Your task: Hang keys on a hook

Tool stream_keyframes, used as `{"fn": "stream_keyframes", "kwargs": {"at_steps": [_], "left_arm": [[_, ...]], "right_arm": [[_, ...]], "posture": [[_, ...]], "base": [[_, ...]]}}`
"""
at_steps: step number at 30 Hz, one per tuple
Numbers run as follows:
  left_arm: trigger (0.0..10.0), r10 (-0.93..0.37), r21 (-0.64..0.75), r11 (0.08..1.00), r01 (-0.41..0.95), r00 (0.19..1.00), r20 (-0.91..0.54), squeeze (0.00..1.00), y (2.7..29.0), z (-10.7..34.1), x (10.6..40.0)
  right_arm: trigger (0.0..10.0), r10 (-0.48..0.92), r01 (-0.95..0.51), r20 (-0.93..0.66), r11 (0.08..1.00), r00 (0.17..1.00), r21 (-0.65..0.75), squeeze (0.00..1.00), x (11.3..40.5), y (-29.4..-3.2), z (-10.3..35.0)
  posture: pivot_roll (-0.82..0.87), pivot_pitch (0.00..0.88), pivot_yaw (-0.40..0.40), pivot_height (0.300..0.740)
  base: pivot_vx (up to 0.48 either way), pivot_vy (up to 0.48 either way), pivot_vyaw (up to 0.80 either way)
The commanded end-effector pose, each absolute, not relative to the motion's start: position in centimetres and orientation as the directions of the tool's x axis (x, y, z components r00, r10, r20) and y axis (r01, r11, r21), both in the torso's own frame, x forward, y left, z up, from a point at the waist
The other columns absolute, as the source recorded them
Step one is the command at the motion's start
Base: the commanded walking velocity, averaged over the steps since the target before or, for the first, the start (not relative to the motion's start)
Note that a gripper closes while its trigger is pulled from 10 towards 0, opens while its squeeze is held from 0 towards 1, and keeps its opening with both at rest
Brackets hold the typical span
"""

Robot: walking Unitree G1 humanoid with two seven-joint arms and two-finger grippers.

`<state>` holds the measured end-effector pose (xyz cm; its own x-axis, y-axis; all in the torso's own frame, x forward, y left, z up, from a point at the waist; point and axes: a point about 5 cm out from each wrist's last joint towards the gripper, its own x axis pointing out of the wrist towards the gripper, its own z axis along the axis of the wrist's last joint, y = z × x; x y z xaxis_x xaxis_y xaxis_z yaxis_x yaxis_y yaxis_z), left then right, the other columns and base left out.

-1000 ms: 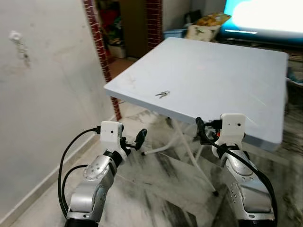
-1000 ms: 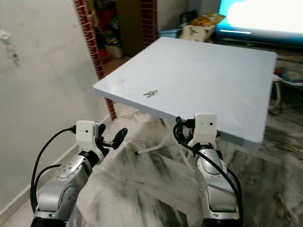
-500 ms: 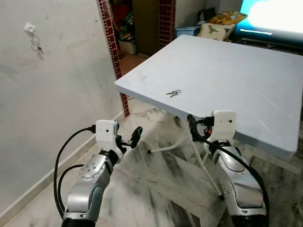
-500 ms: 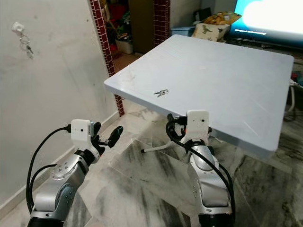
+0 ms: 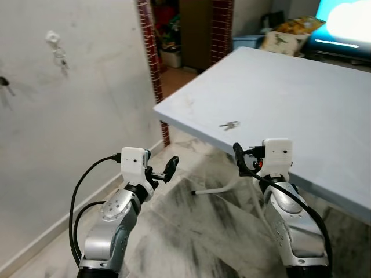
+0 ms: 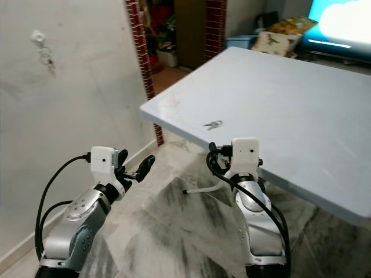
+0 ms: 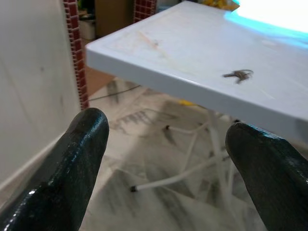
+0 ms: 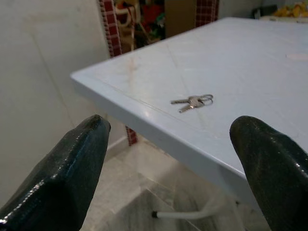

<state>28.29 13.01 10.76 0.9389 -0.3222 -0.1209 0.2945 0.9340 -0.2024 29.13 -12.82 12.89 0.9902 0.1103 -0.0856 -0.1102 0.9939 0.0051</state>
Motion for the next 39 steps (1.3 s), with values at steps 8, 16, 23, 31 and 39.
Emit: {"fn": "stream_keyframes", "kwargs": {"at_steps": [8, 16, 23, 31, 39], "left_arm": [[10.0, -0.35, -0.218, 0.922, 0.321, 0.931, -0.107, 0.0, 12.06, 11.07, 28.17], [10.0, -0.35, -0.222, 0.921, 0.319, 0.93, -0.116, 0.0, 11.9, 10.78, 28.15], [10.0, -0.351, -0.224, 0.921, 0.318, 0.928, -0.125, 0.0, 11.91, 10.61, 27.91], [10.0, -0.347, -0.222, 0.923, 0.313, 0.929, -0.132, 0.0, 11.97, 10.56, 27.9], [10.0, -0.348, -0.218, 0.924, 0.315, 0.927, -0.137, 0.0, 12.02, 10.54, 27.89]], "right_arm": [[10.0, 0.077, -0.078, -0.064, 0.997, 0.995, -0.012, 0.0, 29.24, -13.82, 13.53], [10.0, 0.074, -0.076, -0.071, 0.997, 0.995, -0.021, 0.0, 29.0, -14.05, 13.44], [10.0, 0.071, -0.073, -0.08, 0.997, 0.994, -0.022, 0.0, 28.72, -14.14, 13.29], [10.0, 0.077, -0.079, -0.082, 0.997, 0.994, -0.02, 0.0, 28.84, -13.91, 13.31], [10.0, 0.076, -0.078, -0.088, 0.997, 0.993, -0.019, 0.0, 28.89, -13.79, 13.25]], "posture": [[-0.06, 0.0, 0.093, 0.74], [-0.07, 0.0, 0.091, 0.74], [-0.07, 0.0, 0.089, 0.74], [-0.07, 0.0, 0.092, 0.74], [-0.07, 0.0, 0.096, 0.74]], "base": [[0.392, 0.0, 0.0], [0.386, 0.128, 0.0], [0.354, 0.314, 0.0], [0.248, 0.36, 0.0], [0.0, 0.447, -0.49]]}}
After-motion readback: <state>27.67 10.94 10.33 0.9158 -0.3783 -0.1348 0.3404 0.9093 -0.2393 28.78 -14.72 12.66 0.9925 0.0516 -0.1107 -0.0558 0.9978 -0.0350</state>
